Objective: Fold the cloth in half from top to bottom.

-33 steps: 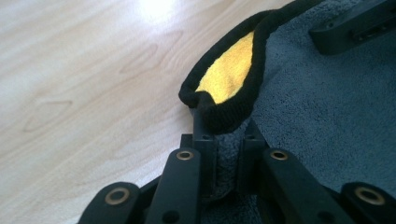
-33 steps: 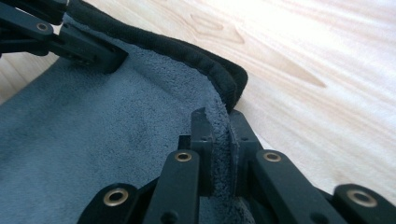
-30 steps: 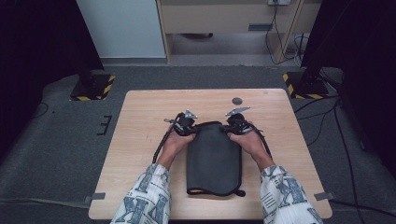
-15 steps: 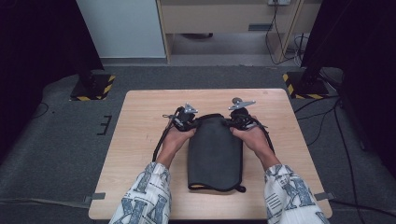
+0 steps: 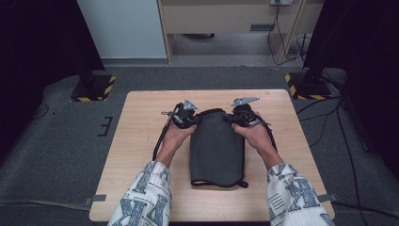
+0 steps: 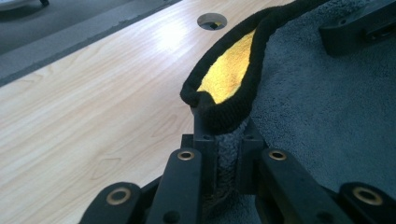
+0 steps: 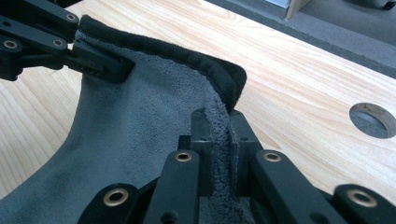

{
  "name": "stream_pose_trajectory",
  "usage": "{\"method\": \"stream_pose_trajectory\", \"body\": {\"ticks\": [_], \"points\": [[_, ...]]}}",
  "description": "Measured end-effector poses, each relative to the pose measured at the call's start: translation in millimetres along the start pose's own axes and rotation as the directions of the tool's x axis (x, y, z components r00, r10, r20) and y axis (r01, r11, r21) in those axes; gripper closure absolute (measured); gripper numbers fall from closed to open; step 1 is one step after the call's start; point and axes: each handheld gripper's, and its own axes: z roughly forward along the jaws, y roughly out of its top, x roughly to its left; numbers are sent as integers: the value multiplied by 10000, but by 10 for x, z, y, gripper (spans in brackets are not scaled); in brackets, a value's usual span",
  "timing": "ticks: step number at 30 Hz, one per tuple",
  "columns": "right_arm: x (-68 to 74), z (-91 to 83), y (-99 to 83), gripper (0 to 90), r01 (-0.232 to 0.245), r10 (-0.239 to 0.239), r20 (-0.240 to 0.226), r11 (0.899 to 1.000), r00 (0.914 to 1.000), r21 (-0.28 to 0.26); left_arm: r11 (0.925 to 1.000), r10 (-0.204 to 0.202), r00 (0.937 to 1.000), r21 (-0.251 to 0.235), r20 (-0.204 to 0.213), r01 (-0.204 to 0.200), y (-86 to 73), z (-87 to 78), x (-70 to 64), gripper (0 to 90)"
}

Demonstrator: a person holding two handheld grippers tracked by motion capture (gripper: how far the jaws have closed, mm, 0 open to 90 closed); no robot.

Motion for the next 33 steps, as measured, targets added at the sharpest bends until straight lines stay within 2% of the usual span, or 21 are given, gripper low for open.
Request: {"method": "stream_pose_trajectory", "body": {"ticks": [6, 8, 11, 18, 24, 27, 33], "points": [[14, 4, 72, 837, 62, -58, 120, 9994, 9999, -342, 9996, 127, 9998, -258, -129, -130, 65, -61, 34, 827], [16, -20, 77, 837, 10, -5, 110, 9989, 9999, -471, 9993, 232, 9997, -295, -124, -236, 58, -80, 20, 826], [35, -42, 29, 835, 177, -175, 52, 9987, 9998, -484, 9991, 286, 9995, -309, -128, -290, 20, -89, -20, 825], [107, -94, -162, 832, 481, -491, -157, 9971, 9987, -594, 9980, 495, 9987, -386, -112, -499, -97, -109, -141, 824], [176, -174, -311, 829, 779, -806, -325, 9940, 9962, -767, 9943, 848, 9964, -650, -44, -849, -183, -200, -281, 824], [206, -224, -388, 827, 808, -842, -373, 9930, 9957, -862, 9934, 842, 9964, -783, 13, -839, -230, -243, -345, 823], [350, -328, -570, 822, 1087, -1130, -485, 9906, 9924, -836, 9907, 1132, 9932, -787, 258, -1109, -363, -333, -508, 822]]}}
